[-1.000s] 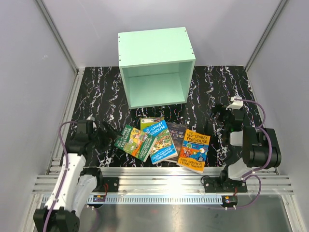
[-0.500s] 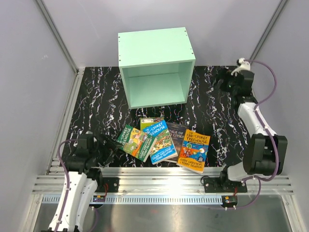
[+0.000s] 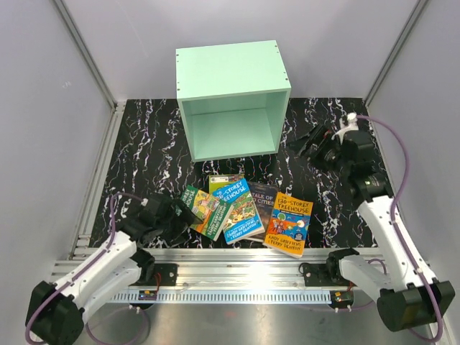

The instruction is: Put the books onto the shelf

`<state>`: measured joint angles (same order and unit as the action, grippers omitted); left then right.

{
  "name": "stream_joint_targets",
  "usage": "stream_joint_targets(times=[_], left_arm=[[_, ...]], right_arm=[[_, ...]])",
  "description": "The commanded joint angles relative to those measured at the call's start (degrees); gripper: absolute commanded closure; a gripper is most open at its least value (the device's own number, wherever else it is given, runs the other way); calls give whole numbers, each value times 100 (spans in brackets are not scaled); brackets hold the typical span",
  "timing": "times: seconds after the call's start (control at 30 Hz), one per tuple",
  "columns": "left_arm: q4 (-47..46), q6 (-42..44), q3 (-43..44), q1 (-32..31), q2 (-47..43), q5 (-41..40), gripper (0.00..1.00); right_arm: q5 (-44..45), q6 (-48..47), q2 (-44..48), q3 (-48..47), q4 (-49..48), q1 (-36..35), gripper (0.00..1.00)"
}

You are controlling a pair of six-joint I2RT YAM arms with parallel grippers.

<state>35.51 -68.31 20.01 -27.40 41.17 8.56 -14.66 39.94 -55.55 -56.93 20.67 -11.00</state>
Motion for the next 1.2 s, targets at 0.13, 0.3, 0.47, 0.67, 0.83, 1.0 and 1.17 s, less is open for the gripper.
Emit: stream_joint_targets(times=[0.13, 0.3, 0.47, 0.67, 0.83, 1.0, 1.17], left_arm=[[-1502, -903, -392, -503, 330, -1057, 1], [-2275, -1070, -533, -722, 1076, -1259, 3], [-2794, -1193, -560, -899, 1657, -1339, 29], [-1744, -623, -121, -925, 1230, -1444, 95], [127, -227, 528, -934, -203, -1796, 100], [738, 580, 1539, -899, -1015, -1998, 100], [616, 2413, 3479, -881, 153, -1630, 100]], right_arm=[[401, -188, 834, 446, 1782, -16, 0], [403, -373, 985, 437, 2240, -7, 0], [332, -399, 853, 384, 2293, -16, 0], [428, -558, 712, 287, 2310, -16, 0], [341, -461, 747, 340, 2205, -7, 0], [0, -295, 625, 226, 2056, -16, 0], [-389, 48, 361, 50, 1968, -16, 0]])
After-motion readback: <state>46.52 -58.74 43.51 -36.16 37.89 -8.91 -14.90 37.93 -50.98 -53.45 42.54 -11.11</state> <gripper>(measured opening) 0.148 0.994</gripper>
